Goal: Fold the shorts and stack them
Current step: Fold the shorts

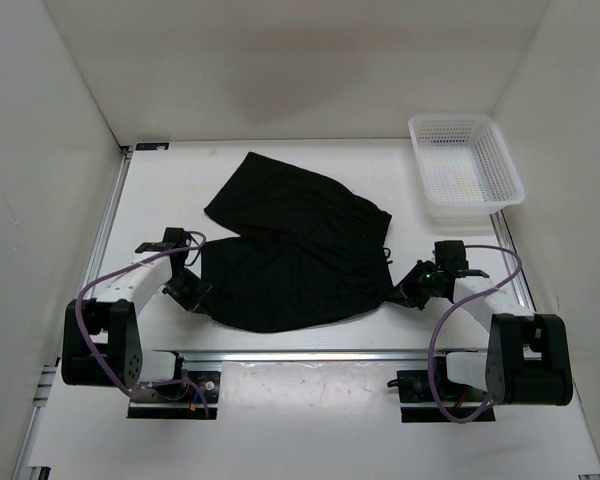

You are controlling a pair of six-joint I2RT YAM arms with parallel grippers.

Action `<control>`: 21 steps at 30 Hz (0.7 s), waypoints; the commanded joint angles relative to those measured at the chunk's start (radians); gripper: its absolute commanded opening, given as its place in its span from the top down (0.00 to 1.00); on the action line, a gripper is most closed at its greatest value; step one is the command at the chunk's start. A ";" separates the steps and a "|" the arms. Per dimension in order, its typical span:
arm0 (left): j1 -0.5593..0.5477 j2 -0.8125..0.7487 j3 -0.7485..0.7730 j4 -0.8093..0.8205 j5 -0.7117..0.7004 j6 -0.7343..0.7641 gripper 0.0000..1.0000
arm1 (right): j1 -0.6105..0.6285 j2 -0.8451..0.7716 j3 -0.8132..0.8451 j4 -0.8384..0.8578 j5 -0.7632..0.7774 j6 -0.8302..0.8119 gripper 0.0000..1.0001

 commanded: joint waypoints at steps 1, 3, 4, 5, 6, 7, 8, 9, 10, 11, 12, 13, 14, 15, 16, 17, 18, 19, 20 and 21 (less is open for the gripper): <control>-0.003 -0.070 0.067 -0.029 -0.031 -0.006 0.89 | -0.002 0.028 0.032 0.064 -0.028 0.001 0.87; -0.003 -0.102 0.108 -0.064 -0.048 -0.006 0.89 | -0.002 0.019 0.044 0.016 -0.003 -0.024 0.99; -0.003 -0.111 0.127 -0.075 -0.048 -0.006 0.89 | -0.002 -0.006 0.044 -0.001 0.008 -0.024 1.00; -0.003 -0.112 0.148 -0.087 -0.062 -0.006 0.89 | -0.002 -0.021 0.053 -0.016 0.018 -0.035 1.00; -0.003 -0.122 0.203 -0.111 -0.079 0.003 0.89 | -0.002 -0.059 0.053 -0.049 0.031 -0.035 1.00; -0.003 -0.122 0.236 -0.122 -0.079 0.003 0.89 | -0.002 -0.079 0.062 -0.071 0.031 -0.035 1.00; -0.003 -0.112 0.272 -0.135 -0.090 0.017 0.89 | -0.002 -0.099 0.072 -0.094 0.047 -0.035 1.00; -0.003 -0.101 0.312 -0.145 -0.099 0.017 0.89 | -0.002 -0.119 0.099 -0.117 0.057 -0.035 1.00; -0.003 -0.069 0.399 -0.168 -0.099 0.028 0.89 | -0.002 -0.153 0.116 -0.169 0.078 -0.035 1.00; -0.003 -0.047 0.444 -0.181 -0.108 0.028 0.89 | -0.002 -0.168 0.136 -0.191 0.087 -0.035 1.00; -0.003 -0.023 0.492 -0.196 -0.117 0.028 0.89 | -0.002 -0.181 0.157 -0.209 0.097 -0.035 1.00; -0.003 0.038 0.594 -0.219 -0.117 0.028 0.89 | -0.002 -0.191 0.208 -0.234 0.109 -0.035 1.00; -0.003 0.075 0.654 -0.231 -0.099 0.028 0.89 | -0.002 -0.192 0.237 -0.278 0.123 -0.035 1.00; -0.003 0.112 0.720 -0.245 -0.099 0.028 0.89 | -0.002 -0.182 0.268 -0.300 0.147 -0.044 1.00; -0.003 0.184 0.784 -0.260 -0.099 0.028 0.89 | -0.002 -0.182 0.297 -0.318 0.159 -0.044 1.00; -0.003 0.216 0.910 -0.271 -0.117 0.037 0.89 | -0.002 -0.164 0.350 -0.330 0.160 -0.044 1.00; -0.003 0.250 0.969 -0.280 -0.131 0.037 0.89 | -0.002 -0.138 0.375 -0.341 0.170 -0.044 1.00; -0.003 0.319 1.022 -0.280 -0.142 0.046 0.89 | -0.002 -0.120 0.398 -0.341 0.170 -0.044 1.00; 0.006 0.357 1.131 -0.280 -0.142 0.046 0.89 | -0.002 -0.098 0.423 -0.341 0.170 -0.044 1.00; 0.006 0.399 1.191 -0.306 -0.153 0.055 0.89 | -0.002 -0.051 0.475 -0.341 0.170 -0.044 1.00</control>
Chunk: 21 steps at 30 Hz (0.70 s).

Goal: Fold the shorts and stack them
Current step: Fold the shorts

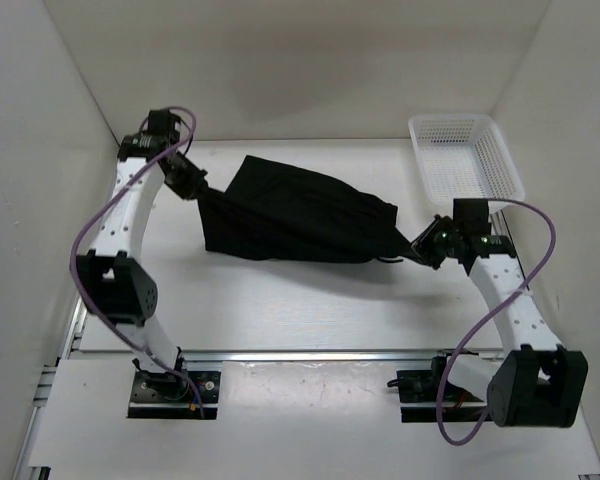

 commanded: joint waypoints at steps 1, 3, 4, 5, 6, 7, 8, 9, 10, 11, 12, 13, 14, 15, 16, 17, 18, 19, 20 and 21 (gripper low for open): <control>0.011 0.141 0.210 -0.060 -0.081 0.027 0.89 | -0.003 0.092 0.119 -0.056 0.063 -0.013 1.00; 0.011 0.217 0.381 -0.071 -0.097 0.036 0.89 | -0.003 0.166 0.200 -0.065 0.075 -0.013 1.00; 0.011 0.251 0.428 -0.071 -0.106 0.036 0.89 | -0.003 0.192 0.229 -0.065 0.089 -0.001 1.00; 0.011 0.315 0.519 -0.071 -0.106 0.046 0.89 | -0.003 0.244 0.258 -0.065 0.089 -0.001 1.00; 0.011 0.347 0.560 -0.071 -0.106 0.047 0.89 | -0.003 0.270 0.287 -0.065 0.104 0.010 1.00; 0.011 0.380 0.602 -0.057 -0.106 0.063 0.89 | -0.003 0.296 0.345 -0.065 0.128 0.010 1.00; 0.011 0.441 0.674 -0.040 -0.106 0.072 0.89 | -0.003 0.345 0.373 -0.065 0.138 0.020 1.00; 0.011 0.470 0.708 -0.031 -0.106 0.088 0.89 | -0.003 0.372 0.401 -0.065 0.138 0.020 1.00; 0.011 0.499 0.739 -0.022 -0.106 0.088 0.89 | -0.003 0.399 0.454 -0.065 0.152 0.031 1.00; 0.011 0.550 0.765 -0.008 -0.092 0.099 0.89 | -0.003 0.454 0.482 -0.065 0.152 0.040 1.00; 0.011 0.573 0.803 0.025 -0.092 0.099 0.89 | -0.003 0.484 0.508 -0.056 0.165 0.040 1.00; 0.011 0.591 0.812 0.055 -0.068 0.108 0.89 | -0.003 0.510 0.557 -0.056 0.166 0.040 1.00; 0.011 0.627 0.812 0.085 -0.055 0.108 0.89 | -0.003 0.565 0.583 -0.056 0.179 0.052 1.00; 0.011 0.645 0.840 0.113 -0.055 0.108 0.89 | -0.003 0.592 0.611 -0.056 0.179 0.053 1.00; 0.011 0.667 0.854 0.171 -0.031 0.108 0.89 | -0.003 0.644 0.660 -0.045 0.190 0.066 1.00; 0.011 0.691 0.878 0.194 -0.022 0.108 0.89 | -0.003 0.671 0.686 -0.045 0.199 0.066 1.00; 0.011 0.752 0.947 0.210 -0.022 0.099 0.89 | -0.003 0.697 0.714 -0.045 0.199 0.080 1.00; 0.011 0.783 0.981 0.222 -0.009 0.087 0.89 | -0.003 0.746 0.741 -0.036 0.214 0.094 1.00; 0.011 0.812 1.006 0.269 0.015 0.086 0.89 | -0.003 0.772 0.795 -0.036 0.215 0.094 1.00; 0.011 0.835 1.021 0.299 0.027 0.074 0.89 | -0.003 0.800 0.826 -0.036 0.215 0.105 1.00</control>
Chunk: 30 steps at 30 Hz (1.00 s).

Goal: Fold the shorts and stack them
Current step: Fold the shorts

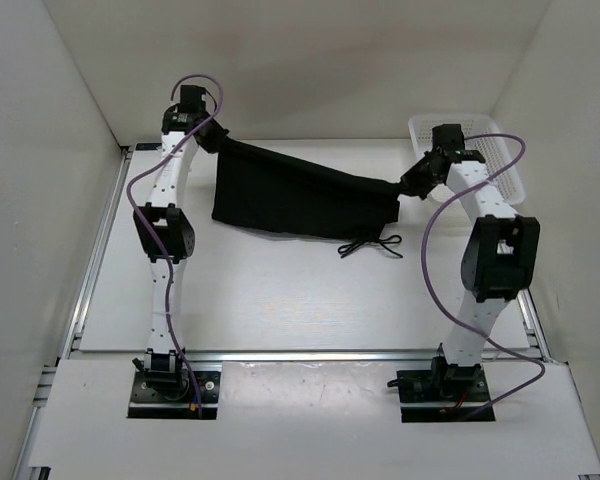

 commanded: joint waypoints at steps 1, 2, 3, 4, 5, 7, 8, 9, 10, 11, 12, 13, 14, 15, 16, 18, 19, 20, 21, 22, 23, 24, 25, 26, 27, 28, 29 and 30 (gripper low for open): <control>0.017 0.054 0.091 0.187 0.022 -0.007 0.89 | -0.011 0.112 0.136 0.006 0.063 0.027 1.00; 0.017 0.075 0.108 0.216 0.031 -0.018 0.78 | -0.011 0.148 0.212 0.006 0.051 0.014 0.89; 0.017 0.093 0.123 0.244 0.031 -0.018 0.58 | -0.011 0.177 0.246 -0.004 0.035 0.003 0.75; 0.026 0.118 0.149 0.244 0.045 -0.018 0.37 | -0.002 0.217 0.274 -0.004 0.026 0.003 0.60; 0.026 0.118 0.149 0.255 0.045 -0.018 0.00 | -0.002 0.217 0.294 -0.016 0.026 -0.011 0.38; 0.046 0.052 0.122 0.255 0.045 0.010 0.00 | 0.024 0.213 0.303 -0.017 0.056 -0.025 0.30; 0.046 0.017 0.052 0.255 0.045 0.039 0.00 | 0.025 0.202 0.291 -0.017 0.057 -0.035 0.30; 0.060 -0.021 0.009 0.255 0.035 0.053 0.00 | 0.038 0.190 0.259 -0.007 0.069 -0.036 0.30; 0.069 -0.061 -0.039 0.255 0.035 0.068 0.00 | 0.054 0.155 0.236 -0.007 0.069 -0.036 0.30; 0.089 -0.145 -0.146 0.255 0.044 0.095 0.00 | 0.054 0.134 0.210 0.005 0.078 -0.036 0.30; 0.089 -0.184 -0.197 0.255 0.053 0.112 0.00 | 0.069 0.113 0.154 0.019 0.078 -0.036 0.30; 0.103 -0.221 -0.250 0.255 0.067 0.128 0.00 | 0.084 0.072 0.124 0.019 0.078 -0.036 0.30; 0.112 -0.294 -0.360 0.255 0.067 0.142 0.00 | 0.084 0.049 0.091 0.028 0.078 -0.036 0.30; 0.112 -0.327 -0.413 0.255 0.067 0.171 0.00 | 0.094 0.007 0.023 0.039 0.078 -0.036 0.30; 0.112 -0.354 -0.462 0.255 0.080 0.188 0.00 | 0.094 -0.016 -0.014 0.039 0.060 -0.036 0.30; 0.102 -0.416 -0.591 0.224 0.081 0.224 0.00 | 0.094 -0.077 -0.086 0.060 0.046 -0.025 0.30; 0.101 -0.430 -0.628 0.215 0.068 0.224 0.00 | 0.094 -0.094 -0.145 0.060 0.046 -0.025 0.30; 0.089 -0.440 -0.665 0.215 0.068 0.235 0.00 | 0.094 -0.109 -0.170 0.060 0.037 -0.025 0.30; 0.077 -0.441 -0.724 0.215 0.068 0.247 0.00 | 0.094 -0.131 -0.193 0.060 0.037 -0.025 0.29; 0.077 -0.441 -0.745 0.203 0.053 0.248 0.00 | 0.094 -0.131 -0.232 0.071 0.024 -0.025 0.27; 0.065 -0.430 -0.763 0.192 0.053 0.248 0.00 | 0.094 -0.131 -0.244 0.071 0.014 -0.034 0.27; 0.065 -0.418 -0.786 0.192 0.053 0.261 0.00 | 0.094 -0.131 -0.253 0.083 -0.017 -0.034 0.27; 0.054 -0.402 -0.786 0.192 0.080 0.261 0.00 | 0.094 -0.131 -0.266 0.083 -0.032 -0.034 0.26; 0.054 -0.384 -0.786 0.178 0.090 0.261 0.00 | 0.094 -0.119 -0.266 0.092 -0.046 -0.022 0.26; 0.045 -0.352 -0.777 0.178 0.090 0.261 0.00 | 0.094 -0.104 -0.266 0.103 -0.064 -0.008 0.26; 0.045 -0.338 -0.762 0.163 0.090 0.261 0.00 | 0.094 -0.104 -0.266 0.103 -0.081 -0.008 0.25; 0.045 -0.327 -0.762 0.163 0.076 0.261 0.00 | 0.094 -0.090 -0.266 0.115 -0.091 0.003 0.25; 0.045 -0.313 -0.762 0.152 0.067 0.261 0.00 | 0.094 -0.075 -0.266 0.115 -0.091 0.012 0.25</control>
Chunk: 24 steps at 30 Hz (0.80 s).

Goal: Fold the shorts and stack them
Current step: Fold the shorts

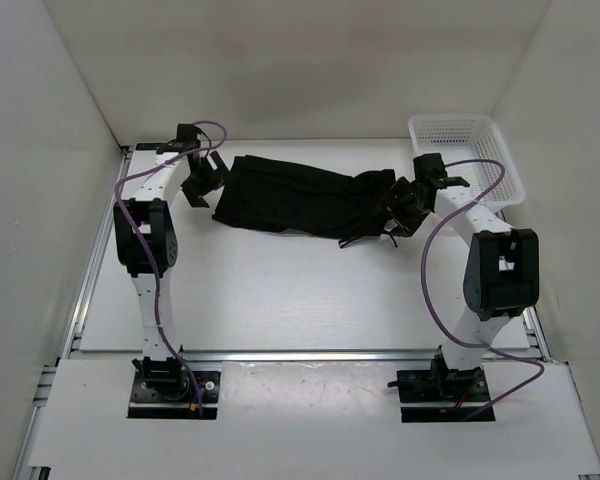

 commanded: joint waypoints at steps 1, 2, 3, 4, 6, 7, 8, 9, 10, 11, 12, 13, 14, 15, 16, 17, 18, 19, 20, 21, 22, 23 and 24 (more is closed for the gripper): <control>0.005 0.012 0.001 -0.037 -0.002 0.022 0.00 | -0.001 0.031 -0.001 0.062 -0.057 0.025 0.23; 0.005 0.021 0.001 -0.037 -0.002 0.022 0.00 | -0.001 0.056 0.010 0.062 -0.057 0.025 0.22; 0.005 0.041 0.012 -0.037 -0.002 0.022 0.00 | -0.001 0.070 0.010 0.062 -0.057 0.035 0.22; 0.005 0.052 0.012 -0.046 -0.002 0.022 0.00 | -0.001 0.096 0.019 0.071 -0.068 0.047 0.20; 0.005 0.085 0.023 -0.046 -0.002 0.013 0.00 | -0.001 0.122 0.019 0.080 -0.068 0.063 0.20; 0.005 0.096 0.023 -0.055 -0.002 0.002 0.00 | -0.001 0.132 0.019 0.080 -0.068 0.080 0.19; 0.005 0.107 0.035 -0.055 -0.002 -0.008 0.00 | -0.001 0.152 0.019 0.091 -0.059 0.080 0.18; 0.005 0.116 0.035 -0.064 -0.002 -0.009 0.00 | -0.001 0.153 0.019 0.100 -0.050 0.093 0.18; -0.004 0.125 0.035 -0.064 -0.002 -0.009 0.02 | -0.001 0.177 0.019 0.117 -0.049 0.094 0.18; -0.004 0.125 0.035 -0.064 -0.002 -0.009 0.07 | -0.001 0.188 0.019 0.117 -0.039 0.094 0.18; -0.004 0.134 0.035 -0.064 -0.002 -0.009 0.14 | -0.001 0.200 0.028 0.117 -0.039 0.094 0.18; -0.004 0.135 0.035 -0.064 -0.002 -0.009 0.27 | -0.001 0.212 0.043 0.127 -0.039 0.094 0.18; -0.004 0.144 0.046 -0.064 -0.002 -0.009 0.57 | 0.008 0.234 0.044 0.138 -0.039 0.094 0.19; -0.004 0.144 0.046 -0.064 0.007 -0.009 0.71 | 0.009 0.244 0.068 0.138 -0.028 0.094 0.21; -0.004 0.144 0.046 -0.075 0.007 -0.009 0.84 | 0.021 0.264 0.080 0.138 -0.028 0.094 0.25; -0.004 0.153 0.058 -0.075 0.007 -0.009 0.90 | 0.021 0.265 0.089 0.138 -0.017 0.094 0.29; -0.004 0.153 0.058 -0.086 0.007 -0.009 0.90 | 0.033 0.274 0.090 0.138 -0.017 0.094 0.42; -0.004 0.153 0.058 -0.086 -0.008 -0.009 0.90 | 0.033 0.274 0.100 0.138 0.004 0.094 0.50; -0.004 0.153 0.058 -0.086 -0.019 -0.009 0.90 | 0.045 0.274 0.114 0.138 0.015 0.094 0.61; -0.004 0.153 0.058 -0.095 -0.019 -0.009 0.90 | 0.058 0.274 0.114 0.129 0.029 0.094 0.85; -0.004 0.139 0.058 -0.095 -0.033 -0.009 0.90 | 0.058 0.274 0.126 0.129 0.038 0.094 0.92; 0.005 0.122 0.058 -0.095 -0.047 -0.009 0.90 | 0.068 0.274 0.143 0.120 0.052 0.094 0.98; 0.014 0.112 0.058 -0.095 -0.047 -0.018 0.90 | 0.068 0.274 0.154 0.102 0.061 0.080 1.00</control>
